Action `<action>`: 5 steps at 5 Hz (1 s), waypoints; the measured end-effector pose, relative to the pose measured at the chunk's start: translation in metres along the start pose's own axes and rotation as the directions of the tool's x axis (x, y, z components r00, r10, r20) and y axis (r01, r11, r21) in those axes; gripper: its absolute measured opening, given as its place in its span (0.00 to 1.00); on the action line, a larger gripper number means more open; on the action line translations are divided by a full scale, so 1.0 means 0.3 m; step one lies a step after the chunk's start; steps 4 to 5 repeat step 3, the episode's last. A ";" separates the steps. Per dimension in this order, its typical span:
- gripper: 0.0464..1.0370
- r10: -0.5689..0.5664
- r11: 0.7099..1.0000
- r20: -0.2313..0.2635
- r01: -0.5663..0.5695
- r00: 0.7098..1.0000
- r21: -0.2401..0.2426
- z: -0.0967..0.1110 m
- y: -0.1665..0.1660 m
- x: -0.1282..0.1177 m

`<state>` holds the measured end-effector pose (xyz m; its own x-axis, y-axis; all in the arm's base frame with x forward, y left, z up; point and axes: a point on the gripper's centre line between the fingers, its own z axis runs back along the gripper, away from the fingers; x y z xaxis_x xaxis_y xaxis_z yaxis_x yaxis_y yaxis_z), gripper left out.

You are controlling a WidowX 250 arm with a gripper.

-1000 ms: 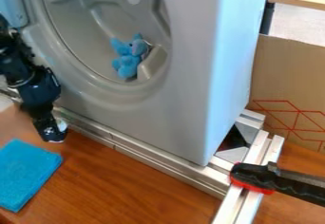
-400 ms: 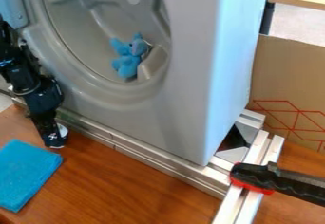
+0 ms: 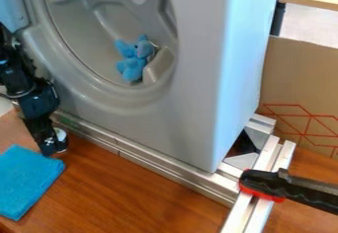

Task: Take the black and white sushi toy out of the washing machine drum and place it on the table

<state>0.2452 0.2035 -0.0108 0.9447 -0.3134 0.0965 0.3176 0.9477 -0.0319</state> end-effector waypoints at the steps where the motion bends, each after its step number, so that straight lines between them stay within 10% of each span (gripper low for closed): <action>1: 0.97 0.005 0.999 0.025 -0.006 1.000 0.038 0.051 0.007 0.006; 3: 0.97 -0.021 0.995 0.087 0.012 0.996 0.104 0.259 -0.079 -0.051; 5: 0.97 -0.021 0.995 0.087 0.012 0.996 0.104 0.259 -0.079 -0.051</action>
